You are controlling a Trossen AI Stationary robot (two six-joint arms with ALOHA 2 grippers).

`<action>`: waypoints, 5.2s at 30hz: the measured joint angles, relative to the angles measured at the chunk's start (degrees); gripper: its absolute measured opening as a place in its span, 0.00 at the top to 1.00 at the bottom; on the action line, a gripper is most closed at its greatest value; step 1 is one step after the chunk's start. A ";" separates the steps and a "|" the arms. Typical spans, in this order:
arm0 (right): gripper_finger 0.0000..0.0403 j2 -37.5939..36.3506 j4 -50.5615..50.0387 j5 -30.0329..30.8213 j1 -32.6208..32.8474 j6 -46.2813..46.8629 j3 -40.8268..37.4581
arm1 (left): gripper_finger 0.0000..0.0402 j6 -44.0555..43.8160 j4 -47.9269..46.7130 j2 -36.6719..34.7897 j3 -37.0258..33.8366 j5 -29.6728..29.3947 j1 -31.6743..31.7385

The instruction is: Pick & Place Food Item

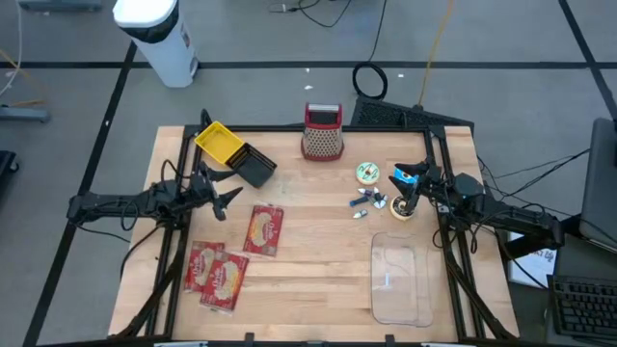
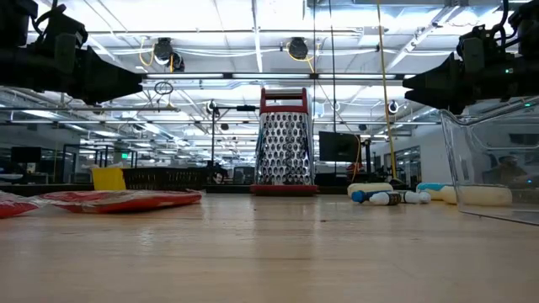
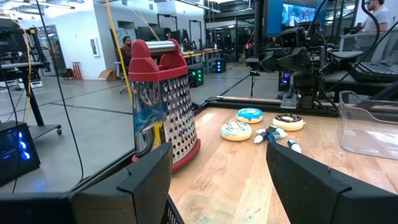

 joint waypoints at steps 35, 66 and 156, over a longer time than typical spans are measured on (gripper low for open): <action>0.44 0.00 2.79 0.11 -0.01 18.46 -0.01 | 0.36 0.00 0.00 0.02 0.00 -0.02 0.02; 0.44 0.07 8.96 6.51 -0.16 23.64 0.00 | 0.36 0.00 0.00 0.01 0.00 -0.02 0.00; 0.91 52.22 -13.81 -10.47 -25.26 12.20 27.72 | 0.36 0.00 0.01 0.02 0.00 0.00 0.01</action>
